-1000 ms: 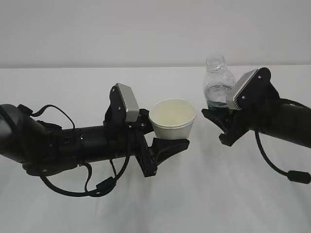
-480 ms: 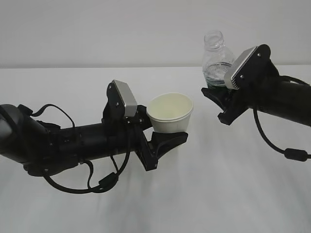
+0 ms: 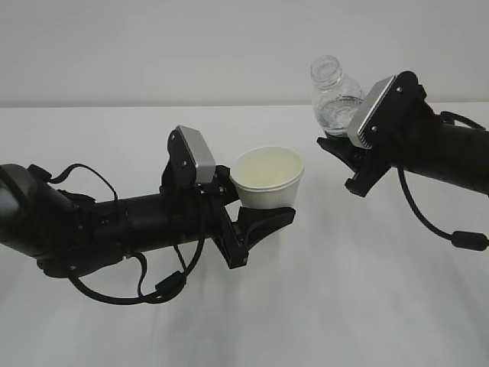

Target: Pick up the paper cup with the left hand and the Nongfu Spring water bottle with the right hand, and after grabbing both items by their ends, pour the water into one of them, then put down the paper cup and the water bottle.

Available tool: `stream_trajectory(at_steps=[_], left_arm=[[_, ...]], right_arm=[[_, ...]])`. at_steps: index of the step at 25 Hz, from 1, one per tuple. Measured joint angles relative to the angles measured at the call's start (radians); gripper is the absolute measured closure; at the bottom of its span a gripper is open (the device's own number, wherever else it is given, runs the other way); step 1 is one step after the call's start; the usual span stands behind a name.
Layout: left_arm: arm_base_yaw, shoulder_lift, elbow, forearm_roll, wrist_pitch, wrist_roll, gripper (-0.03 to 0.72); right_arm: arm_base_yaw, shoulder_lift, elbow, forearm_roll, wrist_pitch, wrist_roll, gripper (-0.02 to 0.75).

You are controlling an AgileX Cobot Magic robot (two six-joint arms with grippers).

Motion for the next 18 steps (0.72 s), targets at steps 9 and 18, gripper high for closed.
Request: stream_trajectory(at_steps=[9, 18], left_arm=[[0.0, 0.0, -0.018, 0.012, 0.0, 0.0, 0.223], [0.0, 0.0, -0.02, 0.036, 0.031, -0.002, 0.225]], right_arm=[[0.0, 0.0, 0.0, 0.0, 0.0, -0.111, 0.286], [0.0, 0.0, 0.0, 0.004, 0.0, -0.227, 0.287]])
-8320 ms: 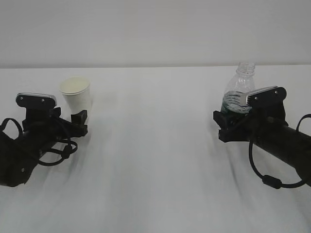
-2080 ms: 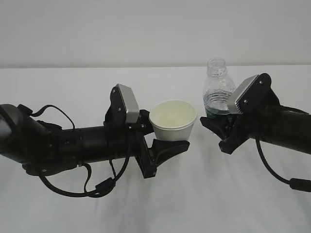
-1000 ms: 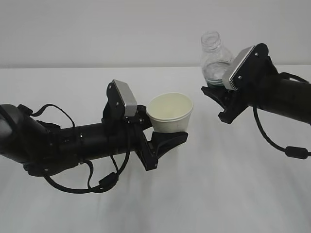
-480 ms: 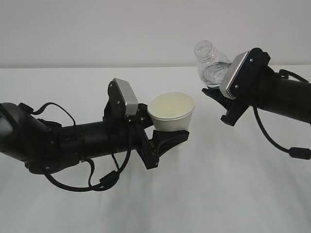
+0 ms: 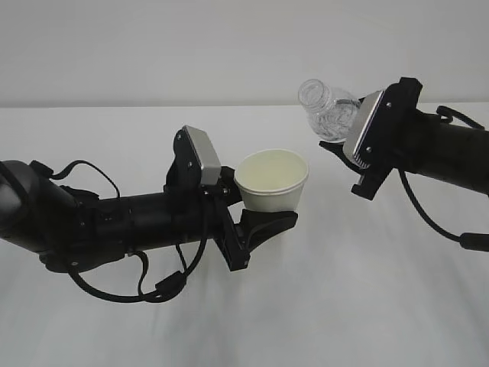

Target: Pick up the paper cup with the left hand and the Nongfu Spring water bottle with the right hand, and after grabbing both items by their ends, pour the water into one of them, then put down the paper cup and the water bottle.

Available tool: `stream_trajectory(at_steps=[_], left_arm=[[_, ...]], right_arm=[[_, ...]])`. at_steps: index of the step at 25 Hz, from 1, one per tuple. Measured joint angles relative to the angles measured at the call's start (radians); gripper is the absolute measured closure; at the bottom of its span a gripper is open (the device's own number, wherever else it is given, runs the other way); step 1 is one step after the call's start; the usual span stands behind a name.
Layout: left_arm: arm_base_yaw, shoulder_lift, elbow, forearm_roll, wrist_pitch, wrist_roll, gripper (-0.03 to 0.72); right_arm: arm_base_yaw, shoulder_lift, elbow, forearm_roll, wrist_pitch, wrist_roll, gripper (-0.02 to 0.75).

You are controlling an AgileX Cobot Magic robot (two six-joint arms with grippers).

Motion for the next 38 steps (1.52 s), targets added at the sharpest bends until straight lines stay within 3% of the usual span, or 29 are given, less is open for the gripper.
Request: stream_trajectory(at_steps=[38], left_arm=[[-0.002, 0.0, 0.0, 0.079, -0.03, -0.014, 0.232]], right_arm=[[0.0, 0.0, 0.0, 0.006, -0.077, -0.339, 0.288]])
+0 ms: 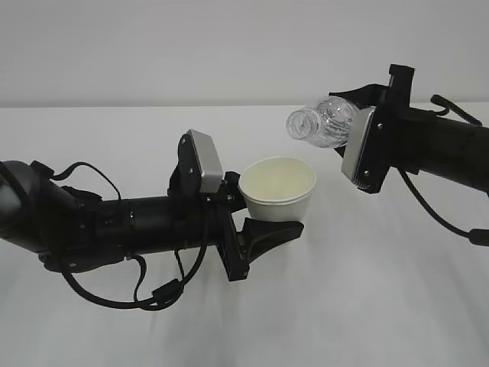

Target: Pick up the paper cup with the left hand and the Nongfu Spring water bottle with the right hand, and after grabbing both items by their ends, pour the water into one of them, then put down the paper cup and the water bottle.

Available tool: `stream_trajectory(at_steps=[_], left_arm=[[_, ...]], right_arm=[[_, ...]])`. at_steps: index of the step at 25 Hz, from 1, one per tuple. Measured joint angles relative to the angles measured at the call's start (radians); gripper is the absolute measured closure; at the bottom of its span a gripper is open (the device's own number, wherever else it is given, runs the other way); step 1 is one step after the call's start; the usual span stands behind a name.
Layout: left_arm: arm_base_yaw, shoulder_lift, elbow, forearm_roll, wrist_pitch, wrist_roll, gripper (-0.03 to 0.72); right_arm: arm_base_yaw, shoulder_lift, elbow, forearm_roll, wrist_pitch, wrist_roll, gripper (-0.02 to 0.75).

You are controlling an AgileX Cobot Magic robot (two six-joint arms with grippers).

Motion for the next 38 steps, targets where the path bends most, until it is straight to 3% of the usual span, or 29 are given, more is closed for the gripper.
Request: stream_trajectory(at_steps=[38], left_arm=[[0.0, 0.0, 0.0, 0.018, -0.002, -0.013, 0.237]], right_arm=[[0.0, 0.0, 0.0, 0.084, -0.048, -0.279, 0.289]])
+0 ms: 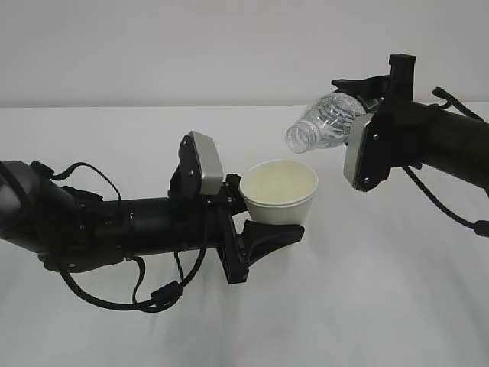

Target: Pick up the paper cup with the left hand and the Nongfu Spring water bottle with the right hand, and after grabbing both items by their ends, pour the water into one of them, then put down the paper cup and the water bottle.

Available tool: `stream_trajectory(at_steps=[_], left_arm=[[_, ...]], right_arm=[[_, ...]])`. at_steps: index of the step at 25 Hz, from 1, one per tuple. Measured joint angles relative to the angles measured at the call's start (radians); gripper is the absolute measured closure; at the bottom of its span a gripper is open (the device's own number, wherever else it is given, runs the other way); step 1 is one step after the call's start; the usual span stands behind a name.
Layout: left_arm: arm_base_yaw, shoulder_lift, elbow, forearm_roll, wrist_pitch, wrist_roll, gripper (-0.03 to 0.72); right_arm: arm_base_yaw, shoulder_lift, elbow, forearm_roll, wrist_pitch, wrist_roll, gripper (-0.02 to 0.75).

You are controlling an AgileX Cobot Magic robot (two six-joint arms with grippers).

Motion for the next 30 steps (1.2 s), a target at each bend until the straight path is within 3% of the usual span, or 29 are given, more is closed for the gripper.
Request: stream_trajectory(at_steps=[30], left_arm=[[0.0, 0.0, 0.0, 0.037, -0.001, -0.021, 0.238]], right_arm=[[0.0, 0.0, 0.0, 0.0, -0.02, -0.096, 0.29]])
